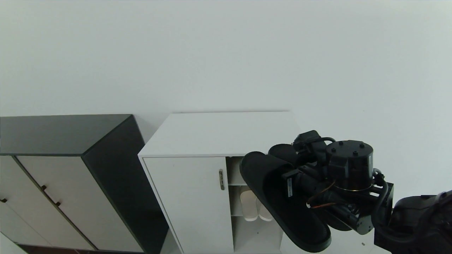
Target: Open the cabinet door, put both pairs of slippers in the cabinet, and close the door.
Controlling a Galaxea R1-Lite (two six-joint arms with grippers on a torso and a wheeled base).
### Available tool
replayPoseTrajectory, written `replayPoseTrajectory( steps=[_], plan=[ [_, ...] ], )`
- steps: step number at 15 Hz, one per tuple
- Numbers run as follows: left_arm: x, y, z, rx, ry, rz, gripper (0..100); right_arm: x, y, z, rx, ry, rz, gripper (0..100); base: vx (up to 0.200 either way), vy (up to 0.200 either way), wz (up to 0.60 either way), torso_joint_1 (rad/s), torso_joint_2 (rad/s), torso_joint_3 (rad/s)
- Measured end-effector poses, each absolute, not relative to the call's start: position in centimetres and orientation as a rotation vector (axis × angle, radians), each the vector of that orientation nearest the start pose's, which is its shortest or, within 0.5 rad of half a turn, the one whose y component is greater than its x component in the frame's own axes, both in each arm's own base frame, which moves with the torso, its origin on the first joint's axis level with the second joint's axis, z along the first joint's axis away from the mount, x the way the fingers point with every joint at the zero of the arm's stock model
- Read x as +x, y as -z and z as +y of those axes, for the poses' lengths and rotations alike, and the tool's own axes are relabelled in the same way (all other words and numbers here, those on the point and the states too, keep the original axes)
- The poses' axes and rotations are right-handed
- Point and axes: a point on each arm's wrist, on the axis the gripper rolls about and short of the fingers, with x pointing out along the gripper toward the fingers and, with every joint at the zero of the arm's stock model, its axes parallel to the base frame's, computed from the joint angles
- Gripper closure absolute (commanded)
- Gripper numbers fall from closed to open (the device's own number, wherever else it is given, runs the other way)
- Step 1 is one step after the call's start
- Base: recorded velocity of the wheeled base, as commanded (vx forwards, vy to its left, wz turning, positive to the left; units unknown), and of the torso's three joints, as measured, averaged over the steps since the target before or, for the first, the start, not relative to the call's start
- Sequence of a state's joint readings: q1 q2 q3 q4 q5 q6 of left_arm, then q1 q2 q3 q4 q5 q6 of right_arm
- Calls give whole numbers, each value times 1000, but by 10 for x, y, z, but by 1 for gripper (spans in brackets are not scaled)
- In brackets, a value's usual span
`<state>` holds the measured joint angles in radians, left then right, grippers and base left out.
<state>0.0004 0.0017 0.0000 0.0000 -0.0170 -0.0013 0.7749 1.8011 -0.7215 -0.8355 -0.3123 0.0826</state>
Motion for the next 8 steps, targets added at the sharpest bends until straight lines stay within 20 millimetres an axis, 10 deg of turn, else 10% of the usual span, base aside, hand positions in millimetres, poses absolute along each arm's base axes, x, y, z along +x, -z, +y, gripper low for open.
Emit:
replayPoseTrajectory(
  steps=[8],
  plan=[
    [-23, -76, 0, -1, 15, 2, 100, 231, -141, 216, -78, -462, 203, 100, 0, 0, 0, 0, 0, 0]
  ],
)
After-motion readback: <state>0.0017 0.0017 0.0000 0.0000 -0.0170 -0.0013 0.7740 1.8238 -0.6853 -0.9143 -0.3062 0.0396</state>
